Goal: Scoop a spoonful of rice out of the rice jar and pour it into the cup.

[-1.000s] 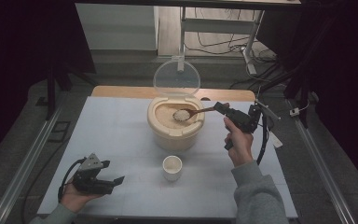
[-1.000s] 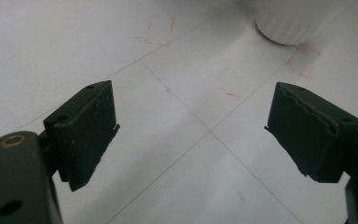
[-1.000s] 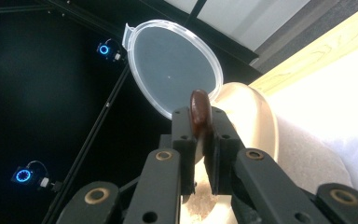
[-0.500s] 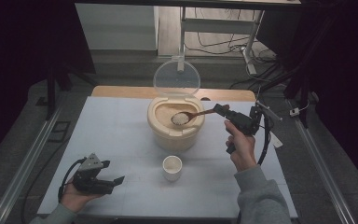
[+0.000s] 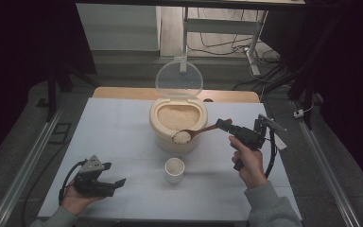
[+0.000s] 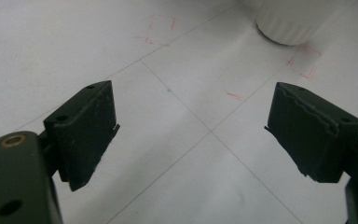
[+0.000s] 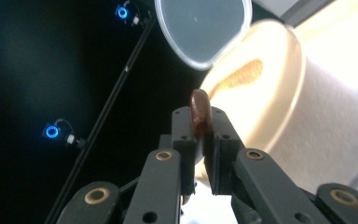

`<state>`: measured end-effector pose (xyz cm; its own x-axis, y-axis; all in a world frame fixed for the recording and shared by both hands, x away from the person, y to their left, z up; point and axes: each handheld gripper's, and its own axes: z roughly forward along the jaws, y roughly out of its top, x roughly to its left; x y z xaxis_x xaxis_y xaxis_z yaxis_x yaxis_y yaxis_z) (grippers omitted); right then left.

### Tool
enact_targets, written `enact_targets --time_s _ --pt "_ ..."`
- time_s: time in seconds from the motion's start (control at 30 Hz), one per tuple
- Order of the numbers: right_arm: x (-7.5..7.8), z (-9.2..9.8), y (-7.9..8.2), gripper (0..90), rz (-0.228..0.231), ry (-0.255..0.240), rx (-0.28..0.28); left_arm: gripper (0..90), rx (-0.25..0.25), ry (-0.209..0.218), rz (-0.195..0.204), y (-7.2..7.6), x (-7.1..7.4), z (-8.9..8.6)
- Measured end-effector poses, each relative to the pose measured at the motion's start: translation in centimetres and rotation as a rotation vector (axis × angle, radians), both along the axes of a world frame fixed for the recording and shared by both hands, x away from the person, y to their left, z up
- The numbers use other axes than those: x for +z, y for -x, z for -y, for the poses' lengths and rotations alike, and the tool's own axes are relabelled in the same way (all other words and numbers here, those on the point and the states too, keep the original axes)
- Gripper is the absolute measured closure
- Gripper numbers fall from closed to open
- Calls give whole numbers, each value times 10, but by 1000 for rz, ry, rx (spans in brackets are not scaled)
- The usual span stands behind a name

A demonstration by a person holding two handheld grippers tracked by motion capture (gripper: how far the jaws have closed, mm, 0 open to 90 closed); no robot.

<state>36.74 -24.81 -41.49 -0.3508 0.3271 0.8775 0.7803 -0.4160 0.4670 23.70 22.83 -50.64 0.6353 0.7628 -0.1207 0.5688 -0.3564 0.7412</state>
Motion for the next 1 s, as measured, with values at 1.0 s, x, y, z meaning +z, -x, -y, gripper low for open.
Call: enact_targets --time_s 1.0 --pt "-26 -25 18 832 101 280 85 157 1 -5 -6 0 -2 -1"
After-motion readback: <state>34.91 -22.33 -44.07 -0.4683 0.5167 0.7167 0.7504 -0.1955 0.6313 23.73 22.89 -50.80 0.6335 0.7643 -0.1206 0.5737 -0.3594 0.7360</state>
